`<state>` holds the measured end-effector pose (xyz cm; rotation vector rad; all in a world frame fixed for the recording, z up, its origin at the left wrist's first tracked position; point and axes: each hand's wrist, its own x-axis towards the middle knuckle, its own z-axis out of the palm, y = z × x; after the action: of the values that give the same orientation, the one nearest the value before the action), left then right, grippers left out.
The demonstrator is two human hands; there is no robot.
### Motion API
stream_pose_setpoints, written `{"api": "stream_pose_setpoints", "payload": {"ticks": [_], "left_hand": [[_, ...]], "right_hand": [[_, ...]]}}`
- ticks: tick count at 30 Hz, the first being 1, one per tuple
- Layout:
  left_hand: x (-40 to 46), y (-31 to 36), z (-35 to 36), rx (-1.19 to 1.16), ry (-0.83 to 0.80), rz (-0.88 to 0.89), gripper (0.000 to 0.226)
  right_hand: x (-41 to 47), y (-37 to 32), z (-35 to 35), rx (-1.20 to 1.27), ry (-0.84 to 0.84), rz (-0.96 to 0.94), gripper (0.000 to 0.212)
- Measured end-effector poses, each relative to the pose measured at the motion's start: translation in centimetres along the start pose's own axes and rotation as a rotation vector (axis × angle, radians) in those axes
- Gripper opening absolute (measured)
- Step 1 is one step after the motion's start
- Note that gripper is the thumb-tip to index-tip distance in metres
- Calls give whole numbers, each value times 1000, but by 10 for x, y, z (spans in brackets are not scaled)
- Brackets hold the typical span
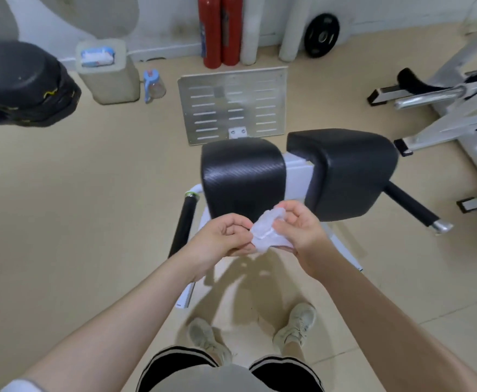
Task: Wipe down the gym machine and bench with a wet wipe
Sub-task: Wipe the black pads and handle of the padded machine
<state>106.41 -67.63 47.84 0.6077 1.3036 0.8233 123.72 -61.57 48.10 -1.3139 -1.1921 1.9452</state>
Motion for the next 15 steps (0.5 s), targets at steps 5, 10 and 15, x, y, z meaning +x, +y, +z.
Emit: {"api": "stream_pose_setpoints", "payload": {"ticks": [5,10,15], "left_hand": [[32,25,93,-14,46,-32,17],[65,48,175,-139,12,-35,21],[81,66,220,-147,99,77,17]], "right_hand": [[-11,-29,-91,-154,155,-65,24],[-13,-63,-154,99,-1,-89,18],[5,-88,-194,12,2,-121,21]]}}
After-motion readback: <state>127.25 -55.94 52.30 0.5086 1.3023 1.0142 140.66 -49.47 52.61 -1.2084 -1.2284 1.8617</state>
